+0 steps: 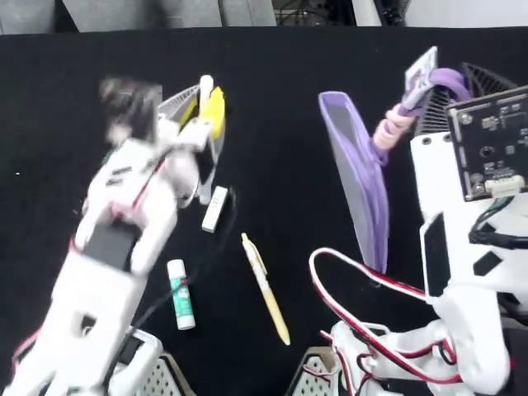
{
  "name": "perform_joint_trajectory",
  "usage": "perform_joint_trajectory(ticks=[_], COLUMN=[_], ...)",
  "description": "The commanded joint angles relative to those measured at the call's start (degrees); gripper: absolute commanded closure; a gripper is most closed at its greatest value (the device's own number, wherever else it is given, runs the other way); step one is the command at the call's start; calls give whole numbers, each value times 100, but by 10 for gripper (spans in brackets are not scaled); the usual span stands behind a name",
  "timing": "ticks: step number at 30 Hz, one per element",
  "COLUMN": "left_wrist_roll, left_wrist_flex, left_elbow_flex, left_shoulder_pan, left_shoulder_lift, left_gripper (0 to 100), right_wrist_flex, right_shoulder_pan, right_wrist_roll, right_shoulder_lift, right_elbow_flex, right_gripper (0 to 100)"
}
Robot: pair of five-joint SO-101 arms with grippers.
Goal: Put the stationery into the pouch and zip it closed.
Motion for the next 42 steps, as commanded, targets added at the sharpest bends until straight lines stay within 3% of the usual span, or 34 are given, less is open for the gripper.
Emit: perform_joint_trajectory(ticks=[1,5,9,18,23,34,42], left_wrist_roll=[88,97,413,492,536,1987,2057], left_wrist_flex=[-1864,-3068,-3666,-3358,-3367,-3376,-3376], left_elbow_flex=[1209,1613,1543,1270,927,295,-760], left_shoulder_pan=[119,136,391,1174,1191,1420,1367], left_shoulder_lift=[-1820,-2629,-2699,-2699,-2374,-756,475], left_gripper=[972,972,972,972,971,971,971], right_wrist_flex=[132,132,132,167,167,141,132], right_shoulder_pan=[-185,-185,-193,-1363,-1881,-2286,-2286], right_wrist_roll=[18,9,44,246,466,484,484], right_shoulder_lift=[-66,-40,-66,-163,-541,-1121,-1121], right_elbow_flex=[-136,-127,13,400,743,866,892], right_gripper=[986,986,986,986,986,986,986])
